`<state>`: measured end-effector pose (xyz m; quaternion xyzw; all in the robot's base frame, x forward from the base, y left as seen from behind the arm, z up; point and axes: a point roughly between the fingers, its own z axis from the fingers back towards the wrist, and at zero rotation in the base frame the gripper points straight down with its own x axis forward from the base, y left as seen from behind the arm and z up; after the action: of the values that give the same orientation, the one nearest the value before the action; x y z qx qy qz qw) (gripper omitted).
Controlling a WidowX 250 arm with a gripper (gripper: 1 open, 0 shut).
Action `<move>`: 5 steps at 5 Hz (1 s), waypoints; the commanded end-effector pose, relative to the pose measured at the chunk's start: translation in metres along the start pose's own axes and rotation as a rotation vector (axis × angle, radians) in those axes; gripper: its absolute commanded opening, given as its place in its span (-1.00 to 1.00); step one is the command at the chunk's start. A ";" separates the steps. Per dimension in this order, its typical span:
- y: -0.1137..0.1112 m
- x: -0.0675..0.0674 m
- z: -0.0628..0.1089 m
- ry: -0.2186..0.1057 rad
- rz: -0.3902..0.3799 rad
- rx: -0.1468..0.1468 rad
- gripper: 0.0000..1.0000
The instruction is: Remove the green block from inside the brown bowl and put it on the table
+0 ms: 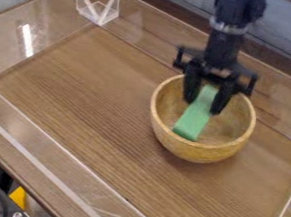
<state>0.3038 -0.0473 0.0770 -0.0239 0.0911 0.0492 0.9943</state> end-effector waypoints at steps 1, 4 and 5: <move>0.014 -0.011 0.049 -0.104 -0.025 -0.036 -1.00; 0.139 -0.043 0.057 -0.143 0.089 -0.026 -1.00; 0.187 -0.050 0.034 -0.156 0.103 -0.006 -1.00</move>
<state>0.2377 0.1373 0.1046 -0.0224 0.0286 0.1103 0.9932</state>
